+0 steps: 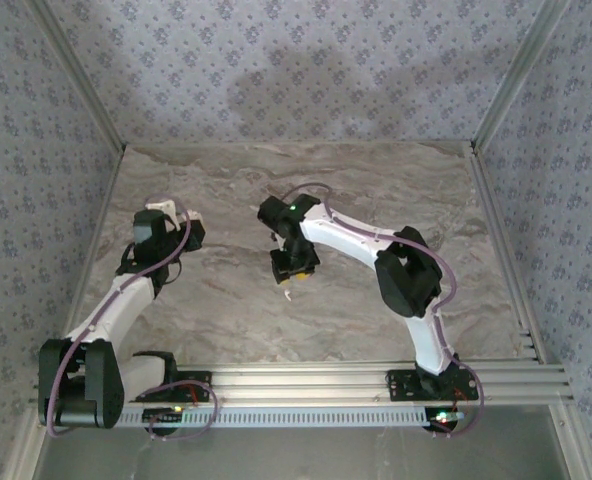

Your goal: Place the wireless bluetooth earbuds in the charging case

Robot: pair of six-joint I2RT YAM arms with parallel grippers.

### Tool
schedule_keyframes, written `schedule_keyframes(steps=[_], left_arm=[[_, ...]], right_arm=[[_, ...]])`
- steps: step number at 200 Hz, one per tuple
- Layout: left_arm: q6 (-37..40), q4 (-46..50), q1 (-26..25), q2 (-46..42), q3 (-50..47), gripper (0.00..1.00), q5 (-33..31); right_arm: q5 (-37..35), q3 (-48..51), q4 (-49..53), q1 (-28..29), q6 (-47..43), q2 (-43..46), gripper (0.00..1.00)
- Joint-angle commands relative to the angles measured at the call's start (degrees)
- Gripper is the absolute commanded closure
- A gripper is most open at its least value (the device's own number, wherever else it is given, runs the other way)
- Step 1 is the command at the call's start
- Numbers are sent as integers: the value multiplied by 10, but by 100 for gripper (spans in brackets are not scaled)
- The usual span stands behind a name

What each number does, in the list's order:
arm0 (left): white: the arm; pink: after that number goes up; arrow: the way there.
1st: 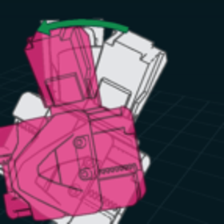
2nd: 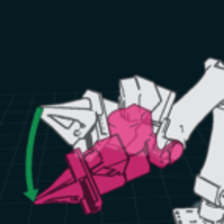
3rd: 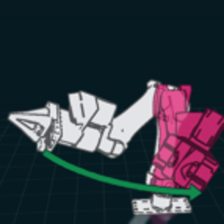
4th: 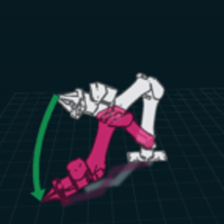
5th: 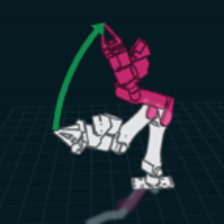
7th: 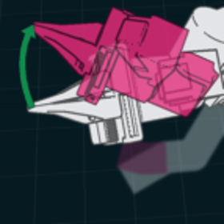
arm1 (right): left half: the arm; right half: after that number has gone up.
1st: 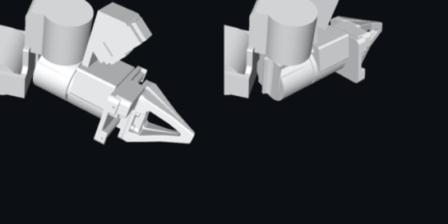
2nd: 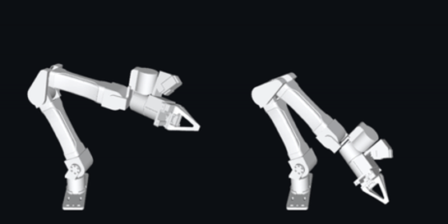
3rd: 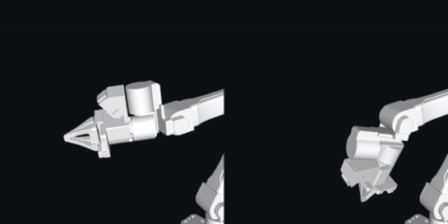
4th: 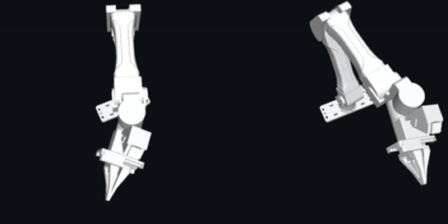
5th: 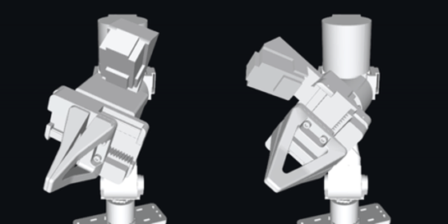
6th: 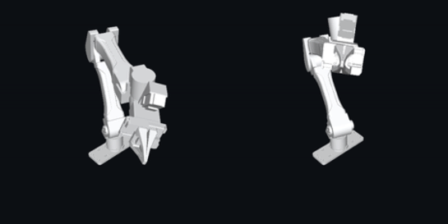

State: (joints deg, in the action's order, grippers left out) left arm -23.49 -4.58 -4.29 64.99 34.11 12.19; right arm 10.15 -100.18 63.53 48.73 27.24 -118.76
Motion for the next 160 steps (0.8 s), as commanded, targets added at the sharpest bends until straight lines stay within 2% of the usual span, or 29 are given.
schedule_keyframes(steps=[1,61,160], left_arm=[[10,-8,-4,2,16,84,-7],[10,-6,-4,0,13,84,-9],[10,-6,-5,2,12,84,-10]], right_arm=[[-17,-36,44,3,-22,-30,59],[-15,-104,79,15,-53,-101,59],[0,-82,59,19,-53,-132,64]])
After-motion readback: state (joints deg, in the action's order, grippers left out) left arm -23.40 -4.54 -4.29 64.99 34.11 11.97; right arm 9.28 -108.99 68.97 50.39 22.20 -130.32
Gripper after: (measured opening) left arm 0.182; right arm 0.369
